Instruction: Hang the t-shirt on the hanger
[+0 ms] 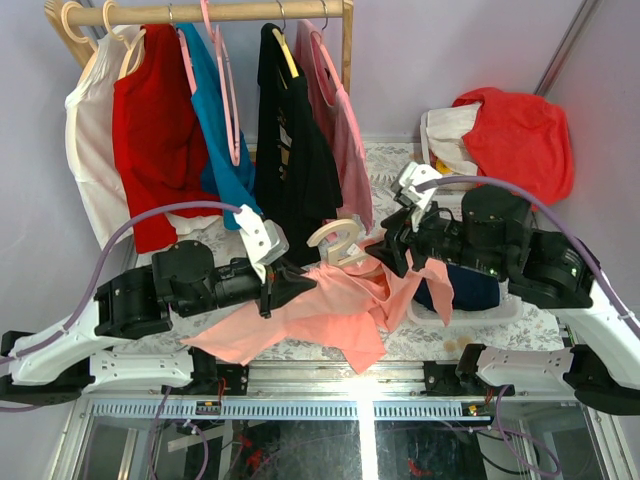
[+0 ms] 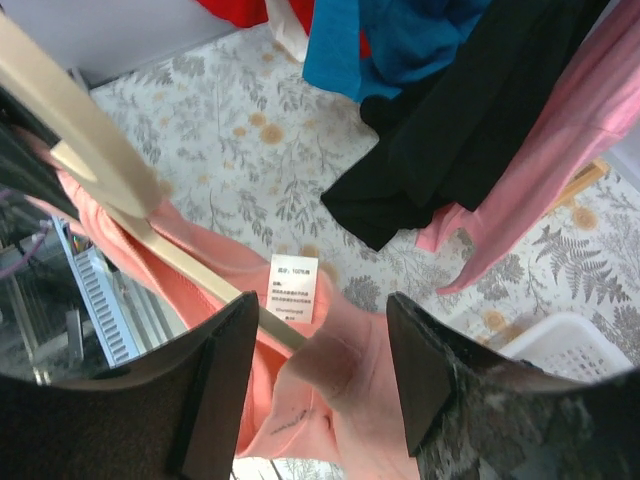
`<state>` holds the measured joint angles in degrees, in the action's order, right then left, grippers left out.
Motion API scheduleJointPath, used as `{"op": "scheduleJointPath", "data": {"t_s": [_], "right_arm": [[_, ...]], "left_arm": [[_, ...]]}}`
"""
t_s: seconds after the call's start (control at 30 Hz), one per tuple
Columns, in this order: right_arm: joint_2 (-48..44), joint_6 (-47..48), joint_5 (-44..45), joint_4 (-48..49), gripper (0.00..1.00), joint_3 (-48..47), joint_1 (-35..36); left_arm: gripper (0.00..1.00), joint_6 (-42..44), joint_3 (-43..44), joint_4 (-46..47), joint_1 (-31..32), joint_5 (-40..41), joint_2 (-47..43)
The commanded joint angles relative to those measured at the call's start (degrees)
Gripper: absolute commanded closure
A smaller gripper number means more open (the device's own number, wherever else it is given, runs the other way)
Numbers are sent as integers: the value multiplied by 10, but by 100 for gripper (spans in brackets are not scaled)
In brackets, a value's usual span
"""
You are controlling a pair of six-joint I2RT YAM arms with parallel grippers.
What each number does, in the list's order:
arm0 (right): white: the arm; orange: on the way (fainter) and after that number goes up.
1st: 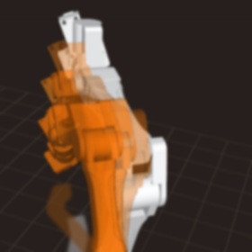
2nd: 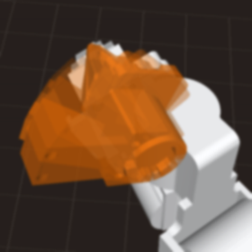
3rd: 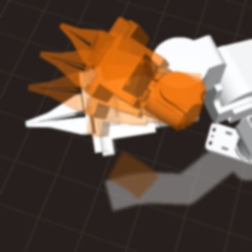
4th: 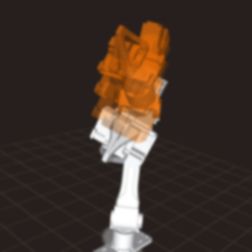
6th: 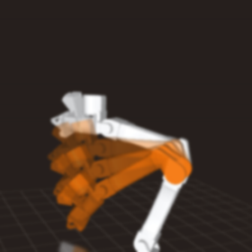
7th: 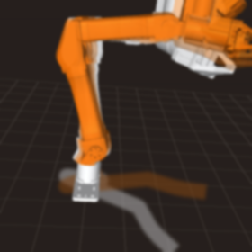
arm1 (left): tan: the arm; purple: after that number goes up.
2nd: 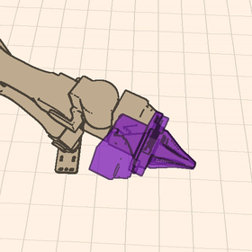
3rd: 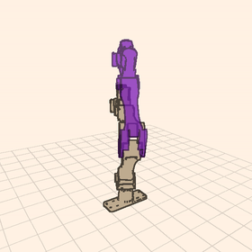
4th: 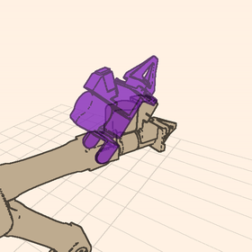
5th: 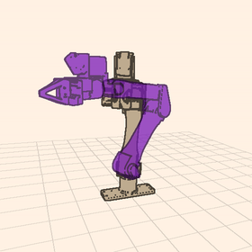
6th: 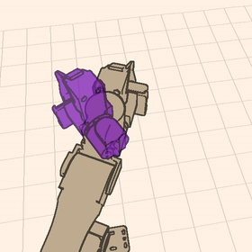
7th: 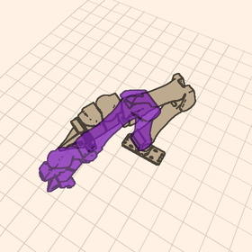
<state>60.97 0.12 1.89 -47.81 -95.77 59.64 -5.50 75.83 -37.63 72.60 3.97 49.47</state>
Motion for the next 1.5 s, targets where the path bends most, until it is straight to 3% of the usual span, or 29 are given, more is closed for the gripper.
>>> {"op": "scheduleJointPath", "data": {"t_s": [0.0, 0.4, 1.47], "right_arm": [[12, 31, -54, -8, 39, -7, 1], [-44, 15, -116, 13, 40, 59, 1], [-23, 30, -89, -6, 39, 37, 2]], "left_arm": [[100, 12, 44, 14, -3, -33, -2], [100, 21, 59, -14, -3, -45, 4], [100, 25, 78, -24, -3, -61, 21]]}}
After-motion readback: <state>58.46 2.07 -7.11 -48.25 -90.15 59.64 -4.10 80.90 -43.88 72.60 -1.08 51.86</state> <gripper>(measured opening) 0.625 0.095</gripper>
